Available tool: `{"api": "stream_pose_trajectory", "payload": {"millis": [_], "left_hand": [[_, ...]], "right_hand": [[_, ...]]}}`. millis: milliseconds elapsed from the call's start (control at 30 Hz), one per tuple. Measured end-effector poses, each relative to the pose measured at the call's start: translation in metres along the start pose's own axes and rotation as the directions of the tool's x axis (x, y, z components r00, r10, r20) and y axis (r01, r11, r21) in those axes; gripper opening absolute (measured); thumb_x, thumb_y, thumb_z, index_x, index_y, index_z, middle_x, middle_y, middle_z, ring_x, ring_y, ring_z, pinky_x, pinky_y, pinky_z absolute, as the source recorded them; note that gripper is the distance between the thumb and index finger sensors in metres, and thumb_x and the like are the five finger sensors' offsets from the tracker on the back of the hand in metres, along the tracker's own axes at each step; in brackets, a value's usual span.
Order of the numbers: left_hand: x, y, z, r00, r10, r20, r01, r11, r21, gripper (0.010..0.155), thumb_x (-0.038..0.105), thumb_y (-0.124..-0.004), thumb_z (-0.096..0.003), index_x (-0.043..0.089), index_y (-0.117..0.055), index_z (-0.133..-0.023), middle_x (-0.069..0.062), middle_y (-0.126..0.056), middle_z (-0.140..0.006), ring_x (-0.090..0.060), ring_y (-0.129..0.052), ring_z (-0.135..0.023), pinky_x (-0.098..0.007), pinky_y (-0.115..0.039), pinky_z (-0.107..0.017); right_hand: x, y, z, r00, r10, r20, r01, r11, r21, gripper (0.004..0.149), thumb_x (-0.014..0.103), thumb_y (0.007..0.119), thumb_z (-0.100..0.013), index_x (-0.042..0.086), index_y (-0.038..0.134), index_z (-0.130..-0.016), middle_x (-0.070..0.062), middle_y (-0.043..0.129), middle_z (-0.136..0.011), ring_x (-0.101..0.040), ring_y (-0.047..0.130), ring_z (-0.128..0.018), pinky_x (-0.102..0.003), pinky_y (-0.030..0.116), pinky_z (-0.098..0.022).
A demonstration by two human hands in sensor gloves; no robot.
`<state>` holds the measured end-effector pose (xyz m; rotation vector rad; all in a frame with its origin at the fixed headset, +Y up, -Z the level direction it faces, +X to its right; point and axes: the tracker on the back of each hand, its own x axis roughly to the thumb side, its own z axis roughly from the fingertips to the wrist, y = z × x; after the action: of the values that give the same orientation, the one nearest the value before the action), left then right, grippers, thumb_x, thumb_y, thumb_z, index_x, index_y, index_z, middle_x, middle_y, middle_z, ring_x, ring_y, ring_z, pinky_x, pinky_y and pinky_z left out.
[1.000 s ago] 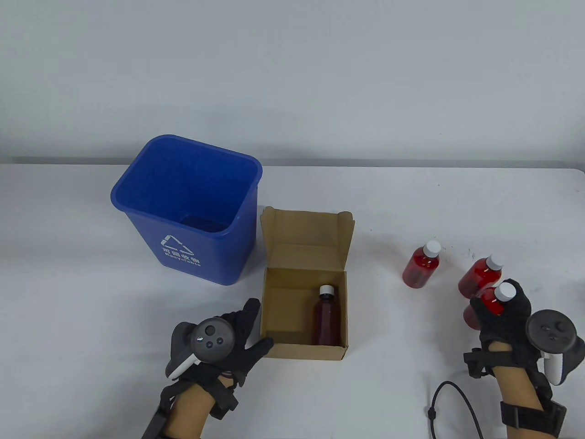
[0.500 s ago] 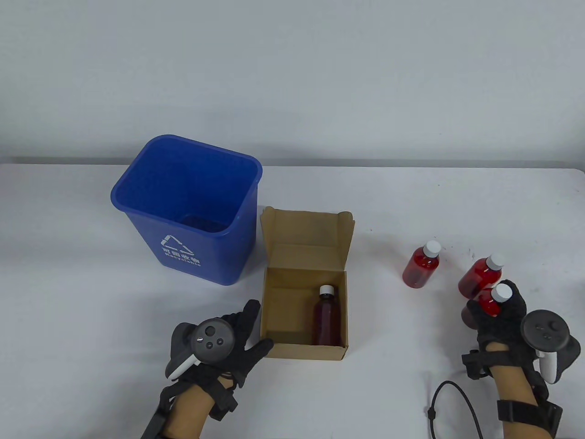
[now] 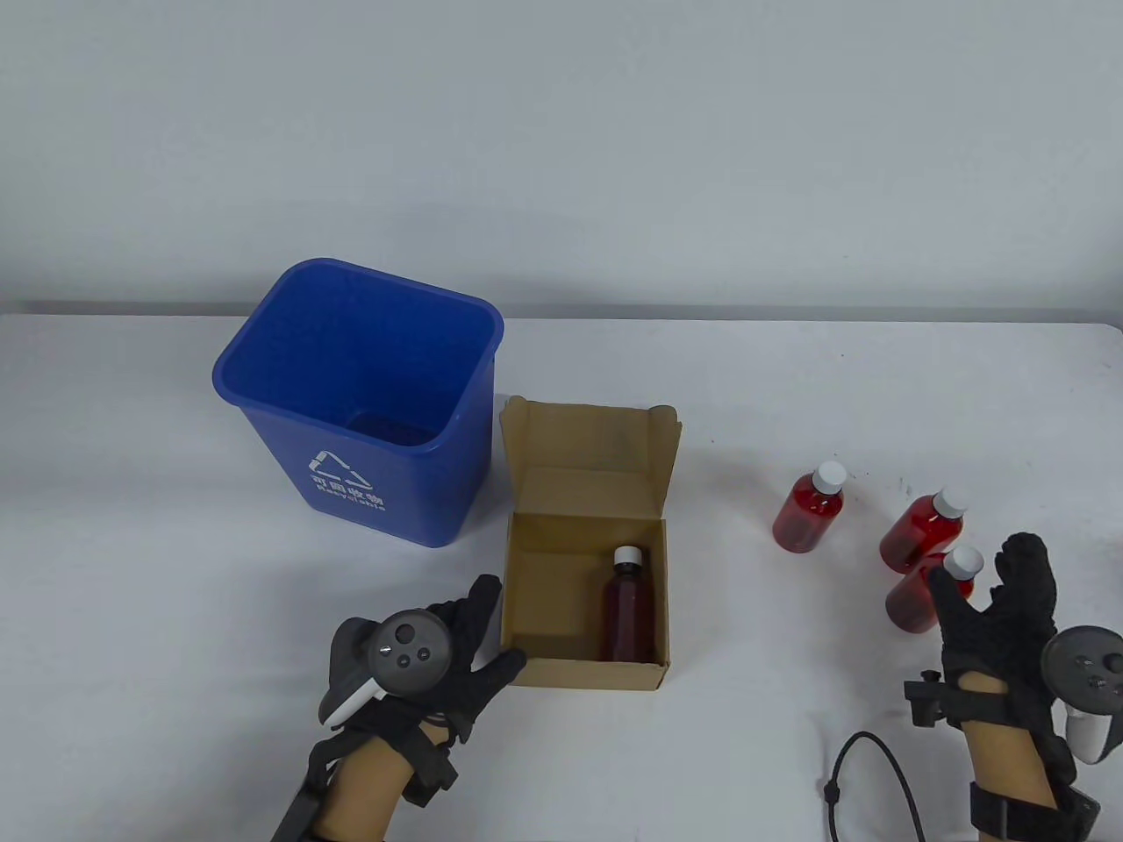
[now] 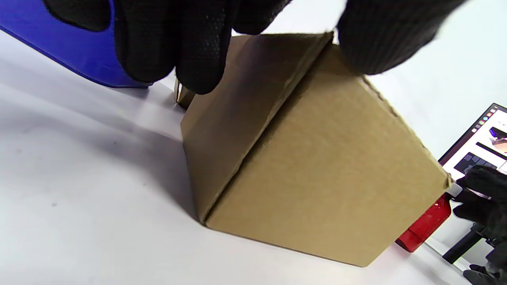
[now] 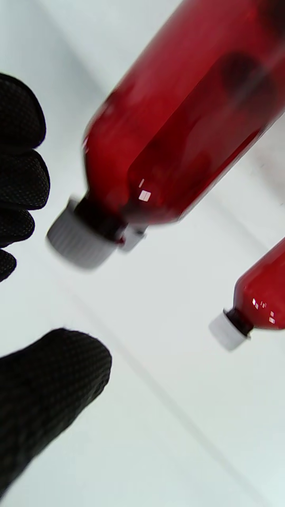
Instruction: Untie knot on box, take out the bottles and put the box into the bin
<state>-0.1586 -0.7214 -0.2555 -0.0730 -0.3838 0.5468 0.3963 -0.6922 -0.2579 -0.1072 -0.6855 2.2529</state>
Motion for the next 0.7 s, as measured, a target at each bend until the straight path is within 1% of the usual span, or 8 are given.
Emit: {"api": "stream_pose_trajectory", "payload": {"millis": [100,300,400,467,567,600,633,700], "left_hand": [[0.000,0.000,0.000,1.000,-0.003,0.004,0.003,1.000,0.000,0.088,0.061,-0.070,-0.0470,0.013,-0.035,-0.113,-0.020,-0.070,-0.102,-0.056,-0.071,-0.094,-0.075,-0.049,-0.069],[0.001,0.000,0.000,1.000,-0.010,0.010,0.010,1.000,0.001,0.088,0.061,-0.070,-0.0469,0.013,-0.036,-0.113,-0.020,-0.070,-0.102,-0.056,-0.071,-0.094,-0.075,-0.049,-0.069],[0.001,0.000,-0.001,1.000,-0.014,0.013,0.014,1.000,0.000,0.088,0.061,-0.070,-0.0469,0.014,-0.035,-0.113,-0.019,-0.070,-0.103,-0.056,-0.071,-0.094,-0.075,-0.049,-0.069],[0.001,-0.001,-0.001,1.000,-0.016,0.016,0.016,1.000,-0.002,0.088,0.061,-0.070,-0.0471,0.013,-0.035,-0.113,-0.020,-0.070,-0.102,-0.056,-0.071,-0.094,-0.075,-0.049,-0.069],[0.002,-0.001,-0.002,1.000,-0.022,0.021,0.023,1.000,-0.004,0.089,0.061,-0.070,-0.0471,0.013,-0.035,-0.113,-0.019,-0.070,-0.103,-0.056,-0.070,-0.094,-0.075,-0.049,-0.069],[0.002,-0.002,-0.002,0.999,-0.024,0.022,0.024,1.000,-0.006,0.089,0.061,-0.071,-0.0470,0.013,-0.035,-0.113,-0.019,-0.069,-0.103,-0.056,-0.070,-0.094,-0.075,-0.049,-0.069],[0.003,-0.002,-0.002,0.999,-0.025,0.024,0.025,1.000,-0.008,0.089,0.061,-0.071,-0.0469,0.013,-0.034,-0.113,-0.020,-0.069,-0.103,-0.056,-0.070,-0.095,-0.075,-0.049,-0.069],[0.004,-0.002,-0.001,0.999,-0.031,0.029,0.031,0.999,-0.012,0.090,0.061,-0.071,-0.0469,0.015,-0.032,-0.114,-0.020,-0.068,-0.104,-0.056,-0.069,-0.095,-0.076,-0.049,-0.069]], "right_hand": [[0.025,-0.001,0.008,0.994,0.028,0.104,-0.027,1.000,-0.015,0.088,0.047,0.081,-0.048,0.005,0.026,-0.102,-0.021,0.030,-0.103,-0.051,0.050,-0.092,-0.063,0.053,-0.061],[0.065,0.009,0.024,0.962,0.061,0.264,-0.069,0.997,0.020,0.085,0.048,0.080,-0.049,0.004,0.030,-0.102,-0.022,0.035,-0.102,-0.050,0.054,-0.090,-0.061,0.055,-0.061],[0.091,0.024,0.030,0.930,0.091,0.357,-0.124,0.990,0.070,0.084,0.048,0.080,-0.049,0.004,0.031,-0.102,-0.022,0.037,-0.102,-0.049,0.058,-0.089,-0.060,0.057,-0.060],[0.109,0.036,0.034,0.900,0.113,0.420,-0.168,0.981,0.096,0.083,0.047,0.079,-0.049,0.004,0.032,-0.102,-0.022,0.038,-0.102,-0.047,0.061,-0.087,-0.058,0.060,-0.059],[0.137,0.057,0.036,0.866,0.143,0.478,-0.239,0.960,0.146,0.082,0.047,0.080,-0.049,0.004,0.035,-0.102,-0.022,0.041,-0.102,-0.044,0.066,-0.084,-0.055,0.064,-0.056],[0.152,0.069,0.035,0.862,0.142,0.487,-0.267,0.943,0.198,0.082,0.047,0.080,-0.049,0.004,0.036,-0.102,-0.022,0.042,-0.102,-0.043,0.070,-0.082,-0.053,0.066,-0.055],[0.161,0.077,0.034,0.860,0.148,0.489,-0.289,0.930,0.227,0.081,0.047,0.080,-0.049,0.004,0.036,-0.102,-0.022,0.043,-0.102,-0.043,0.071,-0.081,-0.053,0.066,-0.055],[0.184,0.094,0.030,0.837,0.194,0.512,-0.364,0.896,0.255,0.080,0.047,0.079,-0.048,0.004,0.038,-0.102,-0.021,0.045,-0.102,-0.041,0.075,-0.079,-0.052,0.069,-0.053]]}}
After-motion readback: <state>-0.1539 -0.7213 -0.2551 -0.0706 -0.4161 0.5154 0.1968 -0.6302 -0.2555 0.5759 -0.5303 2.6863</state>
